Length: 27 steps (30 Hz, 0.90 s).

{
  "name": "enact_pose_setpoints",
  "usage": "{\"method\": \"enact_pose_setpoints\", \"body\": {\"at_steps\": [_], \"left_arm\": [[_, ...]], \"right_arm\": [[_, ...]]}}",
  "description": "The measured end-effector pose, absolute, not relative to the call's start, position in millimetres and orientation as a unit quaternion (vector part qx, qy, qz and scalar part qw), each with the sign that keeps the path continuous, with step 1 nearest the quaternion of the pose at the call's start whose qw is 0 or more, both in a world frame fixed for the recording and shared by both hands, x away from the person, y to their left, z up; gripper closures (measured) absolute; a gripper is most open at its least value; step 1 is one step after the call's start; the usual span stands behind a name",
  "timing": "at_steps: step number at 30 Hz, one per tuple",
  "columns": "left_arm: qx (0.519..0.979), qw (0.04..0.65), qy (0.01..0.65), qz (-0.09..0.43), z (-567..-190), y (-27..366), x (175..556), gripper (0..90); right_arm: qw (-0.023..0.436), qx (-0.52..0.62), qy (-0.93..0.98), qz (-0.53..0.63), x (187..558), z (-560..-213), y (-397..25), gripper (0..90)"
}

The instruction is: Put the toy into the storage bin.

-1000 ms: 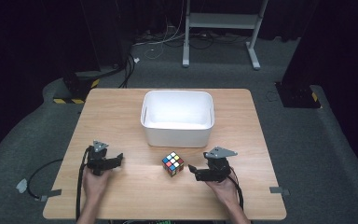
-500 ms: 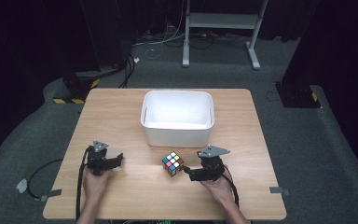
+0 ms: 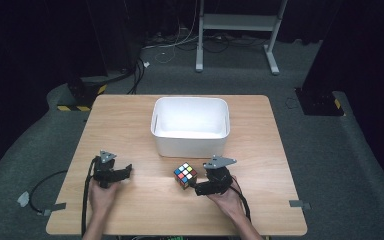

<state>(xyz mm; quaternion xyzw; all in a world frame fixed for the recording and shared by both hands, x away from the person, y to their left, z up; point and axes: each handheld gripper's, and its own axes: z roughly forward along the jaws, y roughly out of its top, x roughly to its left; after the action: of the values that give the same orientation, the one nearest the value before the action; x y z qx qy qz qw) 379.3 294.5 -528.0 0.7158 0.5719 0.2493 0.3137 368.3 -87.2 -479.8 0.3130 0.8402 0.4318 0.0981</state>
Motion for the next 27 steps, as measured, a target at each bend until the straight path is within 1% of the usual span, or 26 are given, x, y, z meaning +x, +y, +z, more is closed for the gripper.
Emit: {"method": "enact_pose_setpoints", "body": {"at_steps": [15, 27], "left_arm": [[0.716, 0.314, 0.572, 0.249, -528.0, 294.8, 379.3, 17.8], [0.716, 0.314, 0.572, 0.249, -528.0, 294.8, 379.3, 17.8]], "right_arm": [[0.094, 0.299, 0.851, 0.422, 373.4, -486.9, -57.9, 11.8], [0.094, 0.306, 0.855, 0.408, 381.8, -496.6, -45.6, 13.6]]}}
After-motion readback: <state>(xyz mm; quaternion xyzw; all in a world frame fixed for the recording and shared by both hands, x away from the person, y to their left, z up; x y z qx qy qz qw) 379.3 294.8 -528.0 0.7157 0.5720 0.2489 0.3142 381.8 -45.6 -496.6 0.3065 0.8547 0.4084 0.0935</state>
